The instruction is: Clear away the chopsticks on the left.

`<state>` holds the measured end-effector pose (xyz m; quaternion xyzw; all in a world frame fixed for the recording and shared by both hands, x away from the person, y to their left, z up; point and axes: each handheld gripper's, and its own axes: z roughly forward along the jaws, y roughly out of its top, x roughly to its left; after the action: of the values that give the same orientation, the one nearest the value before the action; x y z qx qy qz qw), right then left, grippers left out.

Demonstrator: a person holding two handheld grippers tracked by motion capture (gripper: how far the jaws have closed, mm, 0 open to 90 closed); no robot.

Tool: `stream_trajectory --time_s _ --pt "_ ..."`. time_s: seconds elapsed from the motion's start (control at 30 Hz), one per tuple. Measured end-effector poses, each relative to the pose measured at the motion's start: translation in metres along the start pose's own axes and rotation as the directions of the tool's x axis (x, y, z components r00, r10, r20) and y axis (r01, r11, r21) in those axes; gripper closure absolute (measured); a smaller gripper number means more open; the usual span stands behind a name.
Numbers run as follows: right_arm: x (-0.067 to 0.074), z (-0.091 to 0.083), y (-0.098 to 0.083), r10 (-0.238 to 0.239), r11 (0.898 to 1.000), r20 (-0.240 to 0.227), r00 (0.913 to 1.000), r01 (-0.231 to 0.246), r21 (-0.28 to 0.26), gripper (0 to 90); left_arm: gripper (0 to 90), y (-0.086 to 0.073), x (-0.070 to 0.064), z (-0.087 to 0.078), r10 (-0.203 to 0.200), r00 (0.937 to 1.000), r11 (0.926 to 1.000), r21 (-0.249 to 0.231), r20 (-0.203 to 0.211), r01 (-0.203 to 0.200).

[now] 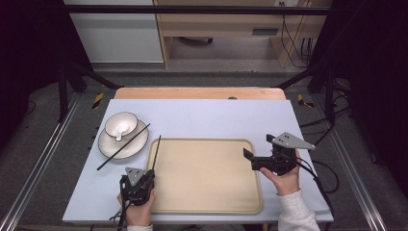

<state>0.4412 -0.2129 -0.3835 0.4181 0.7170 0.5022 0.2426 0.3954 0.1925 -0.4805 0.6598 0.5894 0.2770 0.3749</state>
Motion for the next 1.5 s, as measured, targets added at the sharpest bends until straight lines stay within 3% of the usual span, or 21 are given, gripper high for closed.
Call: stream_trajectory --time_s 0.17,0.5,1.0,1.13,1.2,1.37,1.5 --pt "0.000 0.001 -0.001 -0.005 1.000 -0.003 1.0000 0.005 0.004 2.6 85.7 -0.001 0.000 0.002 0.003 0.9998 0.9998 0.020 -0.018 -0.003" --pt "0.000 0.002 -0.001 -0.007 1.000 -0.003 1.0000 0.007 0.004 2.6 85.4 -0.001 -0.001 0.005 0.006 0.9999 0.9983 0.058 -0.014 -0.005" --pt "0.000 0.001 0.000 -0.007 1.000 -0.005 1.0000 0.007 0.003 2.5 81.8 0.002 0.000 0.003 0.017 0.9999 0.9989 0.044 0.000 -0.017" --pt "0.000 -0.001 0.000 -0.003 1.000 -0.003 1.0000 0.003 -0.001 2.5 77.3 0.011 0.003 -0.003 0.017 0.9993 0.9997 0.014 0.033 -0.018" --pt "-0.001 -0.002 0.001 0.003 1.000 0.001 1.0000 -0.003 -0.006 2.5 73.7 0.017 0.006 -0.006 0.022 0.9971 0.9997 -0.013 0.073 -0.021" --pt "-0.001 -0.004 0.002 0.005 1.000 0.001 1.0000 -0.005 -0.013 2.4 65.1 0.036 0.012 -0.015 0.055 0.9915 0.9967 -0.065 0.118 -0.048" --pt "-0.002 -0.005 0.002 0.002 1.000 0.002 1.0000 -0.002 -0.017 2.4 55.8 0.053 0.016 -0.019 0.126 0.9778 0.9903 -0.079 0.167 -0.114"
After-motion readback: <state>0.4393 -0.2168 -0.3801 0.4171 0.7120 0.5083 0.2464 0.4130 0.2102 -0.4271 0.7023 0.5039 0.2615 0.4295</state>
